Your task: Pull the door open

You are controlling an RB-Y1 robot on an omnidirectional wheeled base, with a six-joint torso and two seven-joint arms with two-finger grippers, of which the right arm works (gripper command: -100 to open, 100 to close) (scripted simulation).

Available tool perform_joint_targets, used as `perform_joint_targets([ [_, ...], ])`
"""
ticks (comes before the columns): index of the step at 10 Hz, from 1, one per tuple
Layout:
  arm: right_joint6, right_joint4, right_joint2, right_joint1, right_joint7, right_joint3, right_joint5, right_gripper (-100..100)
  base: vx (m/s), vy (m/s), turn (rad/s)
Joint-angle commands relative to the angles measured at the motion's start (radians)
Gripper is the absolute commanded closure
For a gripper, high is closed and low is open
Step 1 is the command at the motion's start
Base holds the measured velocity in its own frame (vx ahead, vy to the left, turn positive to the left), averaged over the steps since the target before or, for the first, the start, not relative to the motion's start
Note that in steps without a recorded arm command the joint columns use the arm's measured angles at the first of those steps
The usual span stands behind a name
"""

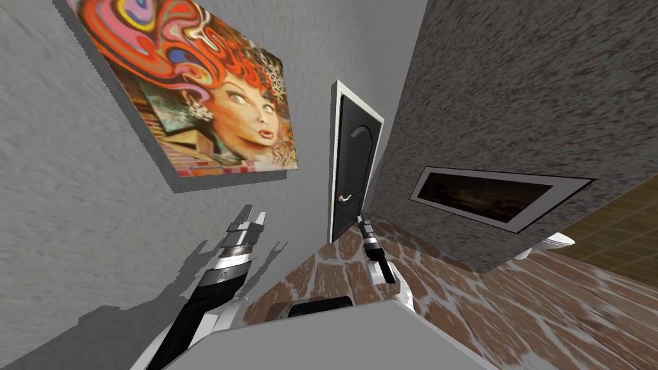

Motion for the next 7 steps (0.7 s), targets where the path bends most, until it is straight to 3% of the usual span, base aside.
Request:
perform_joint_targets([
  [1,-0.006,0.042,-0.006,-0.021,-0.008,-0.001,0.000,-100,0.026,-0.053,0.109],
  [4,-0.016,0.133,-0.017,-0.070,-0.027,0.001,0.003,-100,0.055,-0.113,0.162],
  [5,-0.016,0.141,-0.017,-0.070,-0.027,0.001,0.003,-100,0.045,-0.117,0.036],
  [7,-0.023,0.201,-0.024,-0.102,-0.039,0.003,0.005,-100,0.032,-0.093,0.124],
])
